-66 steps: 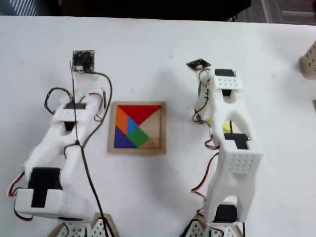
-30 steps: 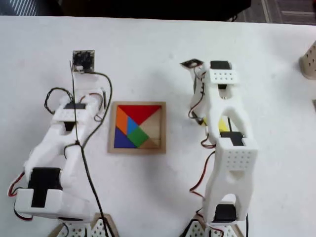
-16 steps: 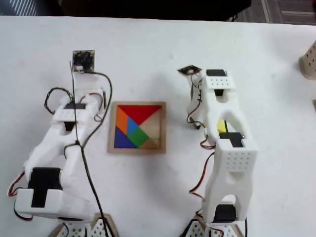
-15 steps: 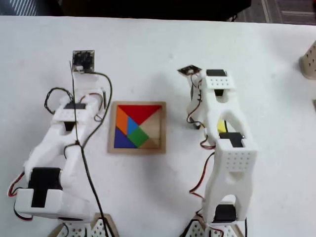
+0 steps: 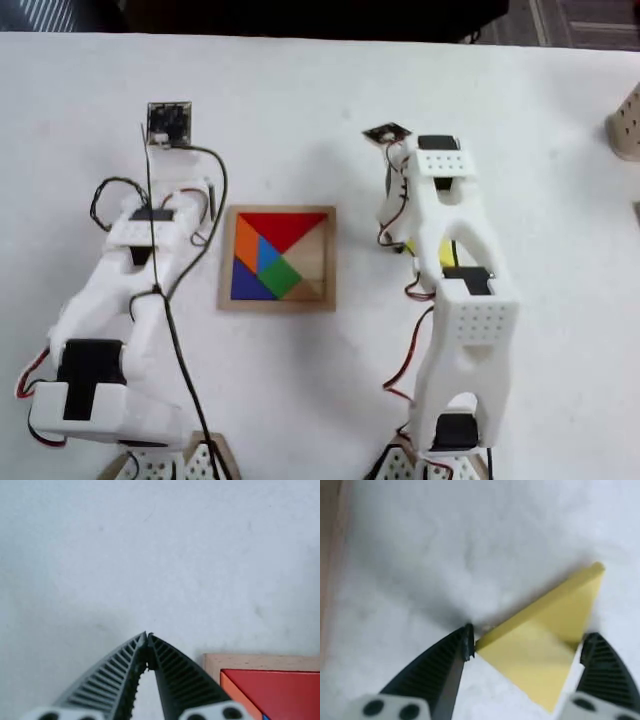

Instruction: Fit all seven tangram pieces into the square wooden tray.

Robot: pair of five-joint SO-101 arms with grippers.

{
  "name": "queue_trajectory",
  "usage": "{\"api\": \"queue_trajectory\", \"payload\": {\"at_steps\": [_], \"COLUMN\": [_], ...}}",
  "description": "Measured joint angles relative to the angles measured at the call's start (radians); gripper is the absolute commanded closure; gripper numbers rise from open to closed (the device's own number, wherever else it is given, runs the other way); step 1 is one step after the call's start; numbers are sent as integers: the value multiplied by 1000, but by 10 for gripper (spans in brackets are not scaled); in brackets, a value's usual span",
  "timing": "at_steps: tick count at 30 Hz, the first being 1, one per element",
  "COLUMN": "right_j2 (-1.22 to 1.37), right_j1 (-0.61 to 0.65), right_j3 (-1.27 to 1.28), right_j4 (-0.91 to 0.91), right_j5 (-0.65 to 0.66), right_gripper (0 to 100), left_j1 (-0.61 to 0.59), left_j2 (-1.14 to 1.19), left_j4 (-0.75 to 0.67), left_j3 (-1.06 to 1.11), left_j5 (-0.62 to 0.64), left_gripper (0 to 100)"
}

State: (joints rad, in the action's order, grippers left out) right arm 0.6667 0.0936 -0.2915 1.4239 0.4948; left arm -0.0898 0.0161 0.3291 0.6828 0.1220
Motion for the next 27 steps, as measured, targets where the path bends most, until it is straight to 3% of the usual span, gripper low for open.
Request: {"api": "queue_trajectory", "payload": {"at_steps": [8, 16, 27], "right_j2": [55, 81, 83], "right_j1": [-15, -38, -41], "right_j3": [-74, -141, -144], "right_j4": [52, 68, 68], "right_j5": [18, 20, 25], "right_gripper": [678, 855, 817], "left_j1": [0, 0, 0], "left_j2": [0, 0, 0], "left_j4": [0, 0, 0], "left_j3": [0, 0, 0], "left_j5": [0, 0, 0], "left_gripper": [976, 976, 976]}}
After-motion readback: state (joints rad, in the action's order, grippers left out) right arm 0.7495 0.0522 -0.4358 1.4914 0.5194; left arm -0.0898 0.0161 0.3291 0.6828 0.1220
